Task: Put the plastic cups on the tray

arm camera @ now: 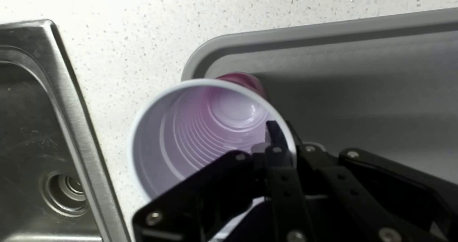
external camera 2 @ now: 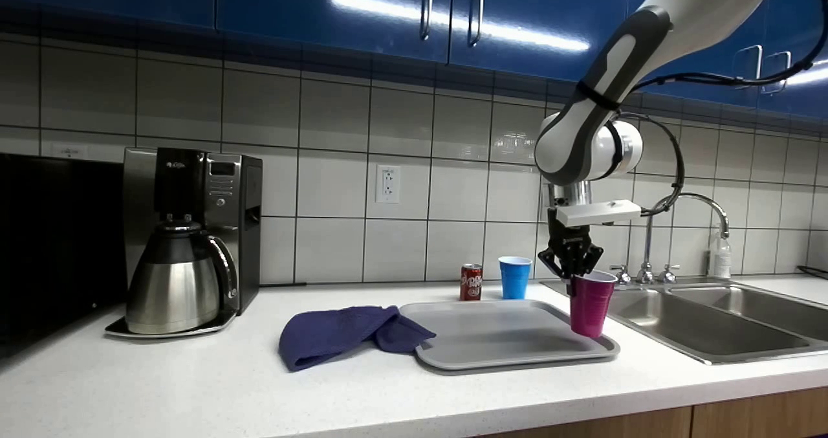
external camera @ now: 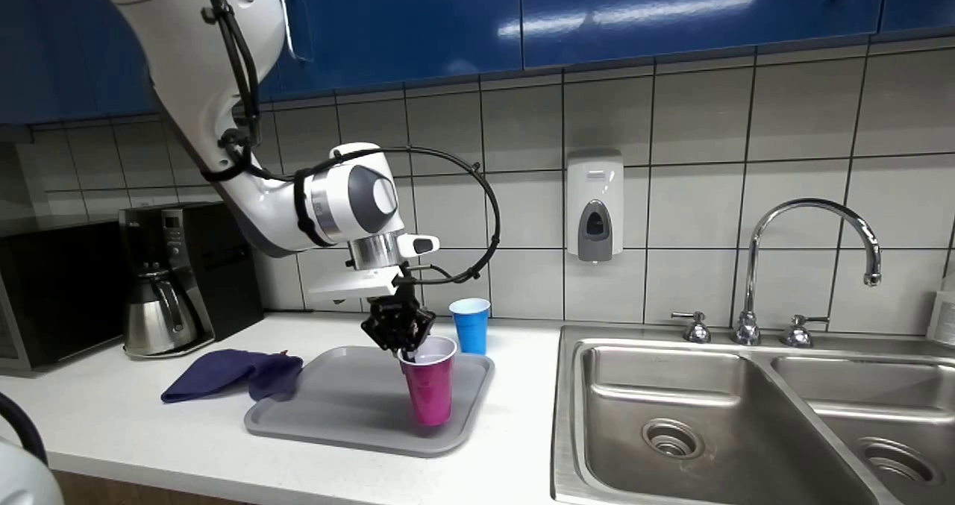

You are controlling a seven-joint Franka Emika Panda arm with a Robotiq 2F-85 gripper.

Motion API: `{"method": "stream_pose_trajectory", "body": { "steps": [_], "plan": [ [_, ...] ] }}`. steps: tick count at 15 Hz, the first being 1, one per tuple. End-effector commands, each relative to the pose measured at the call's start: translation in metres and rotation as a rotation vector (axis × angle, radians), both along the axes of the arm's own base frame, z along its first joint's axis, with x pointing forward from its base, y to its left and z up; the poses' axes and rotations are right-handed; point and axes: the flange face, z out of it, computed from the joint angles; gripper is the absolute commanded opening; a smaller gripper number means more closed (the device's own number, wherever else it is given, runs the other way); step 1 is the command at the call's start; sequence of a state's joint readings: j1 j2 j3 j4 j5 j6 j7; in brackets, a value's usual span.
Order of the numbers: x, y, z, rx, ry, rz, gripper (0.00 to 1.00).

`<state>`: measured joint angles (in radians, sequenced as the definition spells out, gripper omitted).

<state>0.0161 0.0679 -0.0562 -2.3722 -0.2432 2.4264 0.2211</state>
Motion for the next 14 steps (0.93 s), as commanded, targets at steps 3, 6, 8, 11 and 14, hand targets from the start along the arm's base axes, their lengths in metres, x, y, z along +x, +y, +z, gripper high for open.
{"method": "stream_pose_trajectory", "body": {
  "steps": [3,6,8,11,14],
  "plan": [
    [0.002,0.006,-0.002,-0.044,-0.02,-0.005,0.01],
    [0.003,0.005,-0.008,-0.046,-0.011,-0.018,0.01],
    [0.003,0.004,-0.011,-0.046,-0.005,-0.023,0.01],
    [0.003,0.004,-0.016,-0.048,0.006,-0.023,0.01],
    [0.003,0.004,-0.021,-0.052,0.019,-0.026,0.03]
  ]
}}
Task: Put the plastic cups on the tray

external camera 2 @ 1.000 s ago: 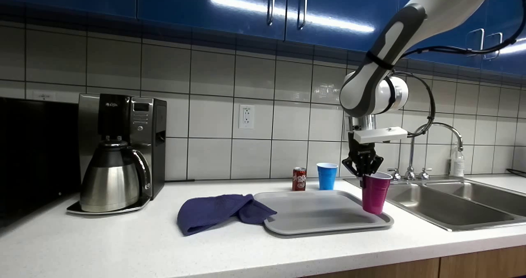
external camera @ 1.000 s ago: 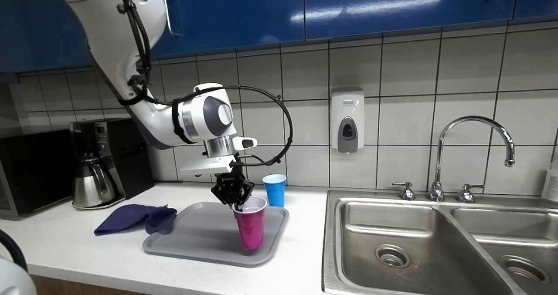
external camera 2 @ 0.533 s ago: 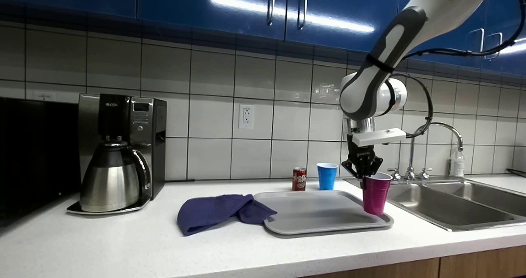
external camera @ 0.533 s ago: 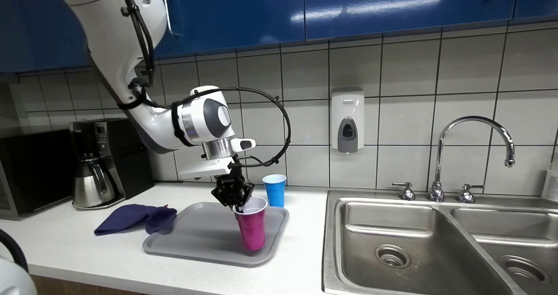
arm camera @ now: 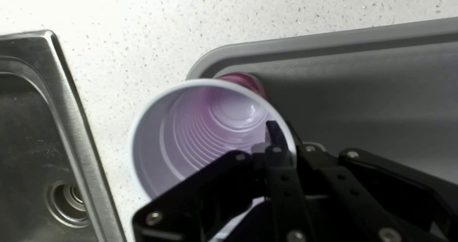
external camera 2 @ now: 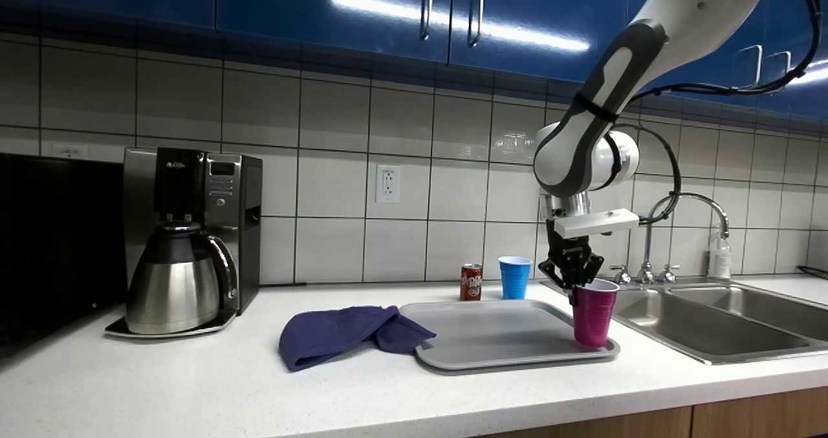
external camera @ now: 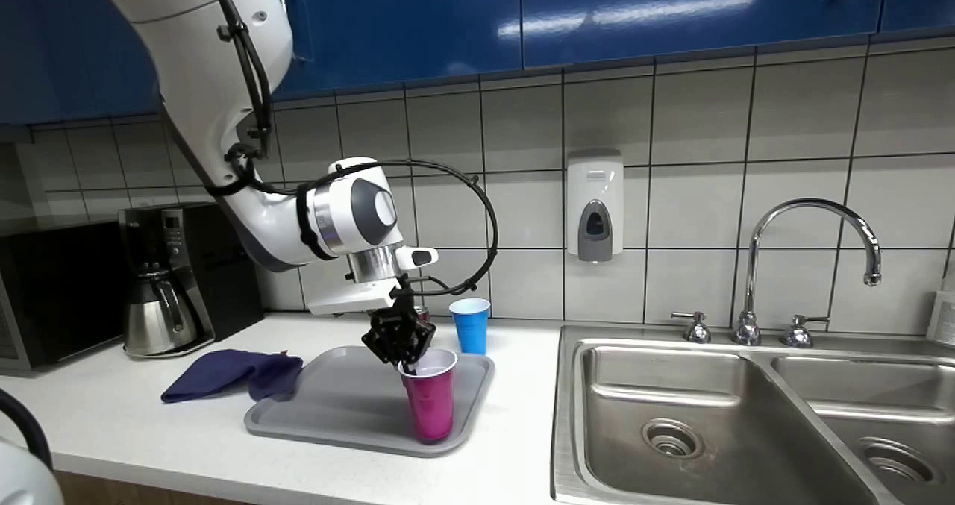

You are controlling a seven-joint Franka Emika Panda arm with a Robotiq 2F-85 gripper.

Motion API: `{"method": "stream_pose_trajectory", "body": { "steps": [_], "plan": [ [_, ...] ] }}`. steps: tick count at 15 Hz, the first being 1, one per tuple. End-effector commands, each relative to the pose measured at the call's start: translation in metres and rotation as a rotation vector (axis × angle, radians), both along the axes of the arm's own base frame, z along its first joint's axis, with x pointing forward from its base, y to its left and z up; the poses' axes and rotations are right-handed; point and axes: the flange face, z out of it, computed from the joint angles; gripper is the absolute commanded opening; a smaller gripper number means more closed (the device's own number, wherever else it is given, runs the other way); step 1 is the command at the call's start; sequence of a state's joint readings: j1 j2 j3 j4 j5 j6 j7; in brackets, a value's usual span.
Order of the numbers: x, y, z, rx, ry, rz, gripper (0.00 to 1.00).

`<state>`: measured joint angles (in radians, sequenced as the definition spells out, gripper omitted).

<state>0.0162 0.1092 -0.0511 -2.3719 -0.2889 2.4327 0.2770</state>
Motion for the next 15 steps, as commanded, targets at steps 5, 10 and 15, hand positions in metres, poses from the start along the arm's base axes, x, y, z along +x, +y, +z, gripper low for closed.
{"method": "stream_pose_trajectory", "body": {
  "steps": [5,10,15],
  "plan": [
    [0.004,0.001,-0.005,-0.03,0.001,-0.014,0.47],
    [0.005,0.001,-0.004,-0.032,0.005,-0.024,0.84],
    [0.01,0.0,0.006,-0.022,-0.008,-0.03,1.0]
  ]
}}
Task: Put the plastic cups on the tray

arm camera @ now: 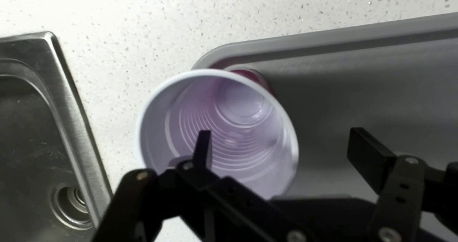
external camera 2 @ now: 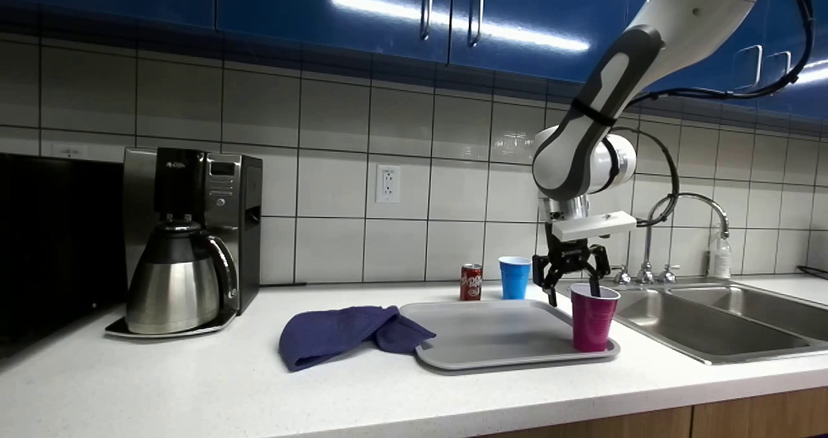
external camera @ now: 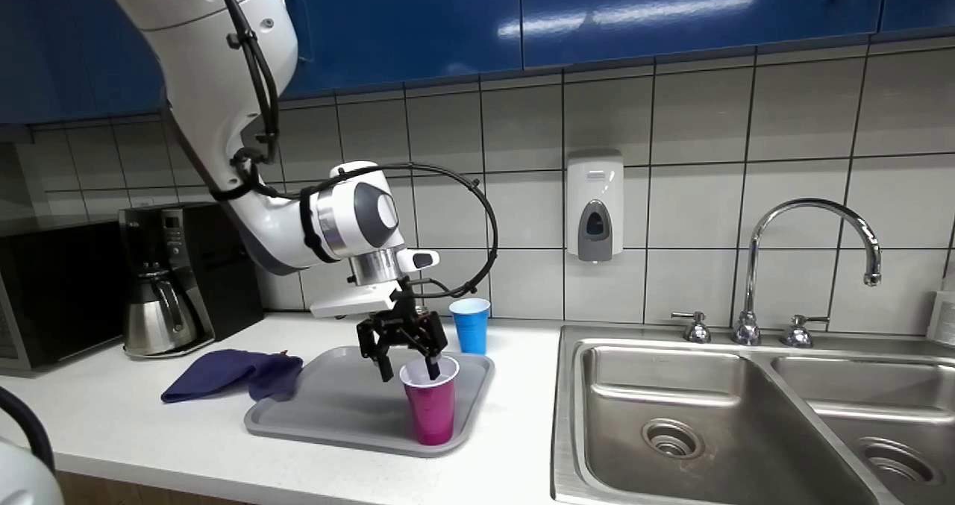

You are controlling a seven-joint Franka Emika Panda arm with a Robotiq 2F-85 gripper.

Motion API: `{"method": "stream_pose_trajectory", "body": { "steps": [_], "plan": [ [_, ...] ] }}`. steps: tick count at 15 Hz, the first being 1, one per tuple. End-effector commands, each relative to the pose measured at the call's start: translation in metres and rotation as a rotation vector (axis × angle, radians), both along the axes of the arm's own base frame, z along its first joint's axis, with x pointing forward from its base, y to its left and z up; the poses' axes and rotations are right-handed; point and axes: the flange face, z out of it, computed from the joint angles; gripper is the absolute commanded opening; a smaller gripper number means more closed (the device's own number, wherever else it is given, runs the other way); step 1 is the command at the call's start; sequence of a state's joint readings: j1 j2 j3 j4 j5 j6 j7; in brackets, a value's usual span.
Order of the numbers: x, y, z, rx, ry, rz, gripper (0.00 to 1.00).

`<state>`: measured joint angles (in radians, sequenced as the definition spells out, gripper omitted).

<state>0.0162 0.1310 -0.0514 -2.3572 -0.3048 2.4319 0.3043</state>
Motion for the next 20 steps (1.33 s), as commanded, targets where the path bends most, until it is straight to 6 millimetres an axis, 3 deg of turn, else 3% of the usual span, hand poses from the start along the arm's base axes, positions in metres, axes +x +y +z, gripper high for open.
{"method": "stream_pose_trajectory", "body": {
  "steps": [1,10,20],
  "plan": [
    [0.007,0.001,0.014,-0.01,-0.019,-0.014,1.0],
    [0.033,0.003,0.056,0.013,-0.095,-0.01,1.0],
    [0.081,0.008,0.075,0.046,-0.151,0.008,1.0]
  ]
}}
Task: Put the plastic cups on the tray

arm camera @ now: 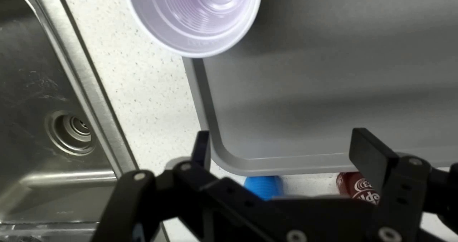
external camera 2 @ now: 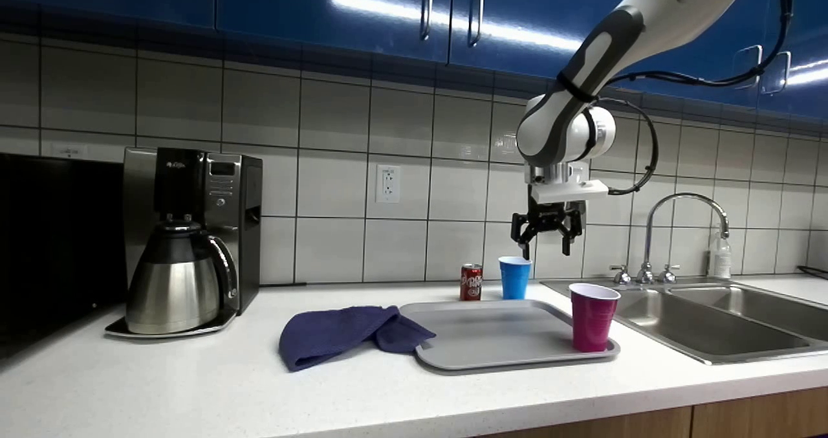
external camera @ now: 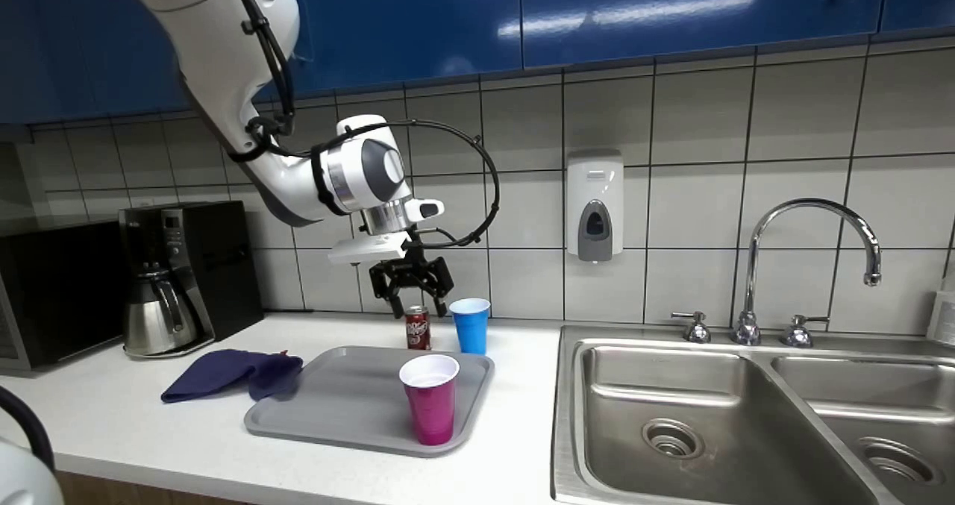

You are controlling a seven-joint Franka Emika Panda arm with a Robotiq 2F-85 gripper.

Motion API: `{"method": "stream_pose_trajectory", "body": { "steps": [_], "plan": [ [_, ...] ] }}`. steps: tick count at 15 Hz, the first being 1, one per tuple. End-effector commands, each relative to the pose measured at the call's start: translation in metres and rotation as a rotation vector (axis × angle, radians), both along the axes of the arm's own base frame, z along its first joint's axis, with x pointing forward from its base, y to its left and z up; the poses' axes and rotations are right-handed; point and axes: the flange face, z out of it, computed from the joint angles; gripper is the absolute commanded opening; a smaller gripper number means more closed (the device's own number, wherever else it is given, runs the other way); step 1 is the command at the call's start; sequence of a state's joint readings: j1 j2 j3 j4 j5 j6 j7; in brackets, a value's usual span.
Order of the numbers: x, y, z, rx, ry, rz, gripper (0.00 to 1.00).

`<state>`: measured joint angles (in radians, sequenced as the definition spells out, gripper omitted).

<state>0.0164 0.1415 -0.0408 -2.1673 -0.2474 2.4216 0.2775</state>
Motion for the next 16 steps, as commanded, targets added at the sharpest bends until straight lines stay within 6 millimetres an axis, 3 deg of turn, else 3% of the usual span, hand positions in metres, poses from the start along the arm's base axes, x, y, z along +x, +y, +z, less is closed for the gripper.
{"method": "stream_pose_trajectory", "body": {
  "steps": [1,11,16],
  "plan": [
    [0.025,0.005,0.002,0.018,0.013,0.016,1.0],
    [0.088,0.01,-0.007,0.031,-0.017,-0.007,1.0],
    [0.115,0.003,-0.011,0.032,-0.02,-0.037,1.0]
  ]
}}
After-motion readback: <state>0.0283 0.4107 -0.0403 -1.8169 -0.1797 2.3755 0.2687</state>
